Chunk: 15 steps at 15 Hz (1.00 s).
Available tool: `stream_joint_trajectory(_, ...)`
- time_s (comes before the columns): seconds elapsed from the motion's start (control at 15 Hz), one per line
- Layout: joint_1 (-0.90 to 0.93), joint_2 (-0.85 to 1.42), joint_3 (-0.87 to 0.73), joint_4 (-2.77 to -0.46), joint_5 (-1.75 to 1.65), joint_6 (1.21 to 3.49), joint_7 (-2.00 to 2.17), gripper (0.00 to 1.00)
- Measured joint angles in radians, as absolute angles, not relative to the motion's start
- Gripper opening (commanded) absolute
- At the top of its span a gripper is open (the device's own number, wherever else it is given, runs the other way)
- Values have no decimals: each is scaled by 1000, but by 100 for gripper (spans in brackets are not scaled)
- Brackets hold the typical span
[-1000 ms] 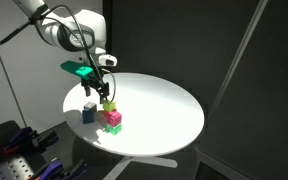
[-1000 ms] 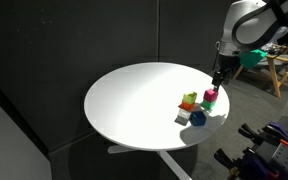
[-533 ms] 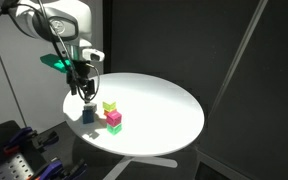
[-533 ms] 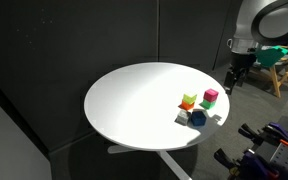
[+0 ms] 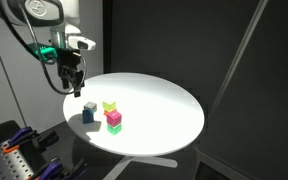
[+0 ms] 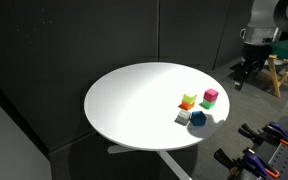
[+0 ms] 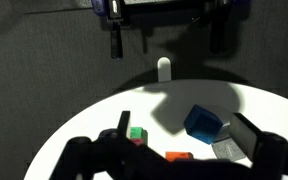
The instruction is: Put the pink block onto the green block
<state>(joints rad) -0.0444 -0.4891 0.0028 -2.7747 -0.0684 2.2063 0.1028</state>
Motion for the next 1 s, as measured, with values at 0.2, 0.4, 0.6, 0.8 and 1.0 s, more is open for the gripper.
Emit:
stream_joint_trajectory(0.2,-45,-545,3,-2773,-68,2171,124,100)
stream_joint_trajectory(0.4,-49,-598,3,-2773,-66,2138,137,100)
stream_joint_trajectory(0.6,-52,-647,3,-2773,-64,2104,137,100)
stream_joint_trajectory(0.8,-53,-694,2,-2773,-58,2068,137,100)
stream_joint_trajectory(1.0,-54,-738,-1,-2773,-49,2024,137,100)
